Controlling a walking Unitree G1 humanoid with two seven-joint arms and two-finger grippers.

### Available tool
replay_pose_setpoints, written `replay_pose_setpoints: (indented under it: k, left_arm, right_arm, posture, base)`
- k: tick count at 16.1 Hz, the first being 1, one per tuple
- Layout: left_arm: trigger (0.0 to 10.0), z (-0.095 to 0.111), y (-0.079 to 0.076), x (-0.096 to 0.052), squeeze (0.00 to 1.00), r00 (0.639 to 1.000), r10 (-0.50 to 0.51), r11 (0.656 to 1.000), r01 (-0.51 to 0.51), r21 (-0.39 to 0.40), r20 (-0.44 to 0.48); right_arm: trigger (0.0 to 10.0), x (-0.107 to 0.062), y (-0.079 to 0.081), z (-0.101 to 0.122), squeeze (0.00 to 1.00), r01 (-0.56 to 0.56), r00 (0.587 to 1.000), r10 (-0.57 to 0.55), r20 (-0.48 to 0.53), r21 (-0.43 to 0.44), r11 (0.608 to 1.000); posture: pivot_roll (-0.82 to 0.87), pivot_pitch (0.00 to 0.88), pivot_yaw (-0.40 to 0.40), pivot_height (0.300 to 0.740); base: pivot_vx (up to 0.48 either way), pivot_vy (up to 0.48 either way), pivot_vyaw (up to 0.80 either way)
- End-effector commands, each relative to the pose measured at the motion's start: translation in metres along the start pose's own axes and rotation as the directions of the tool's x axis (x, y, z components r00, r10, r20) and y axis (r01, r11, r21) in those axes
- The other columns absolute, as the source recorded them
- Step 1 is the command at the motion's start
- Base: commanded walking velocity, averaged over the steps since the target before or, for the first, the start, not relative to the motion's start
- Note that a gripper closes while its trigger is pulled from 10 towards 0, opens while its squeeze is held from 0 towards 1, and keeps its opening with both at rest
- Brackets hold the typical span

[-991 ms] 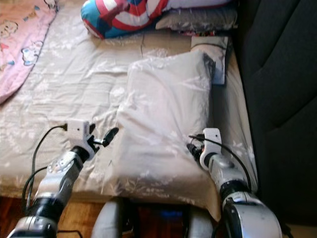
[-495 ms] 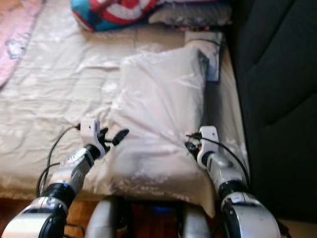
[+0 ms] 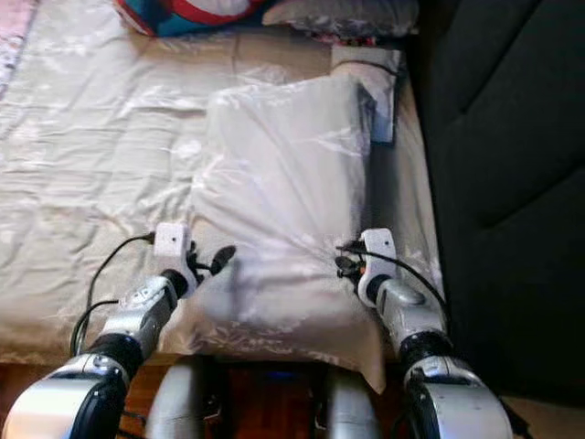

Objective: Clean up the room

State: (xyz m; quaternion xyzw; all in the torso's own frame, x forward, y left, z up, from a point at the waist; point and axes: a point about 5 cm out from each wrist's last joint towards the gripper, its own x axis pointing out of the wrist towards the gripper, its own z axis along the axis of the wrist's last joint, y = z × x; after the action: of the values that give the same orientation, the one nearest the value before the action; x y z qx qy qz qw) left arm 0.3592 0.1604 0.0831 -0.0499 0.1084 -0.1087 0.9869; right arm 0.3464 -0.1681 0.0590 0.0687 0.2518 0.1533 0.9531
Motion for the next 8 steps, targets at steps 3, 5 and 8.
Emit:
replay_pose_setpoints:
  k: [3,5,8]
  left_arm:
    - [10.0,-0.018,0.005,-0.006,0.0,0.998,0.049,0.998,-0.05,-0.026,-0.049]
    - [10.0,-0.021,0.003,-0.006,0.0,0.997,0.054,0.998,-0.056,-0.024,-0.059]
    - [10.0,-0.026,0.005,-0.007,0.0,0.993,0.086,0.995,-0.089,-0.034,-0.085]
  right_arm:
    - [0.0,-0.005,0.012,-0.06,0.0,-0.054,0.976,0.066,-0.21,0.065,0.996]
    - [0.0,-0.006,0.015,-0.062,0.0,-0.067,0.975,0.081,-0.207,0.074,0.995]
    - [0.0,-0.007,0.015,-0.06,0.0,-0.081,0.975,0.095,-0.2,0.076,0.994]
  posture:
    - [-0.09,0.46,-0.058,0.648]
    - [-0.1,0.474,-0.07,0.648]
    - [-0.11,0.483,-0.081,0.648]
  base:
    - [0.0,0.0,0.0]
    - [0.0,0.0,0.0]
    - [0.0,0.0,0.0]
